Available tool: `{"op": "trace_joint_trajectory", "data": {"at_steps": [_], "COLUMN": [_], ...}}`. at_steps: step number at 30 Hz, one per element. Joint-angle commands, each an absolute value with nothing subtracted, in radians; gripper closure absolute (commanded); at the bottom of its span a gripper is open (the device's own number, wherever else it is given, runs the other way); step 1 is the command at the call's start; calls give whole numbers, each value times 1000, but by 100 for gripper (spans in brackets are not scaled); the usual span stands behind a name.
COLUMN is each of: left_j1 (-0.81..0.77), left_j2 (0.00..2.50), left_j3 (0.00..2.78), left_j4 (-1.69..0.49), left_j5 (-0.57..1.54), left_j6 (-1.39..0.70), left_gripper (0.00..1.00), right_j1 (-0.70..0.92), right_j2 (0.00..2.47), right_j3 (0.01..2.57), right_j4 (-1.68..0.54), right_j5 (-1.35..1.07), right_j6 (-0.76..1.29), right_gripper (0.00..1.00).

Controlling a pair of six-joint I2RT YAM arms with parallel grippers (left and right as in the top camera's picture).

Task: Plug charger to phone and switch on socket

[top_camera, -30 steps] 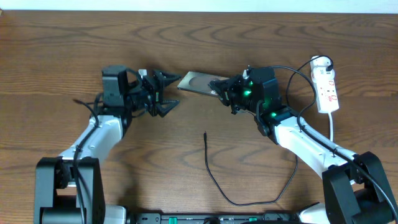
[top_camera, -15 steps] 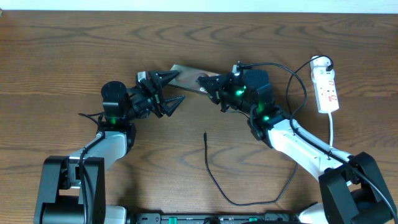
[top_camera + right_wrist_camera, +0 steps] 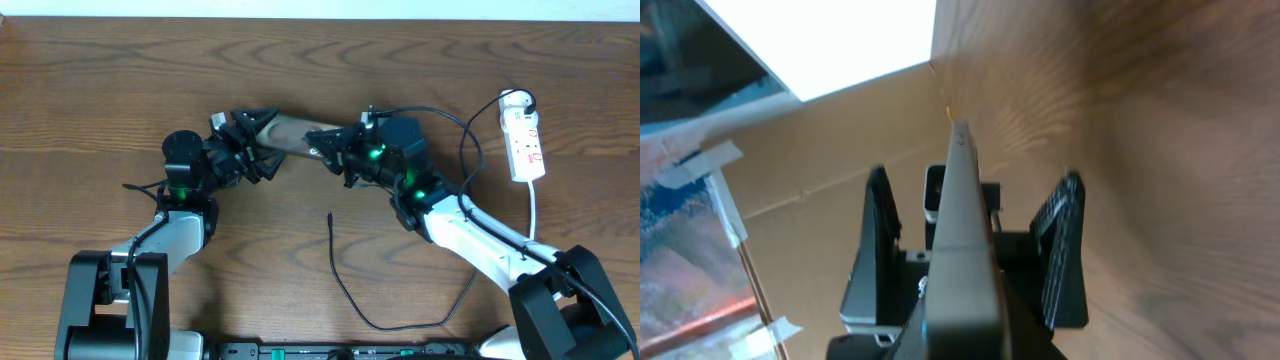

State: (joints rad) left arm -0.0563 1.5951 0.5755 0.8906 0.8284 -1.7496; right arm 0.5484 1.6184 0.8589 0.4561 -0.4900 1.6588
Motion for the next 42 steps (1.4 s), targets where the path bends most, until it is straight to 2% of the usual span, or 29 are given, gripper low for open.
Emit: {"op": "trace_joint_trajectory", "data": {"at_steps": [1, 12, 16, 19, 21, 35, 42], "left_j1": [-57, -58, -58, -59, -59, -59, -59], "left_j2": [1588, 1588, 1588, 1588, 1588, 1588, 1588], "left_j3": [572, 572, 572, 572, 572, 572, 572], "left_j4": [886, 877, 879, 878, 878, 878, 878], "left_j5": [794, 772, 759, 759, 759, 763, 747], "left_j6": [-1729, -1698, -1622, -1579, -1580, -1617, -1670], "left_gripper": [13, 14, 26, 43, 48, 48, 48], "right_j1": [572, 576, 576, 580, 585, 637, 676], "right_j2": [1609, 1609, 1609, 1609, 1609, 1609, 1609], "right_j3": [880, 880, 880, 880, 880, 879, 880], "right_j4": [481, 482, 482, 482, 481, 483, 525], "right_j5": [-484, -476, -474, -469, -459, -367, -317], "right_j6": [1668, 1641, 1636, 1636, 1632, 1563, 1627], "right_gripper": [99, 99, 99, 99, 99, 99, 99]}}
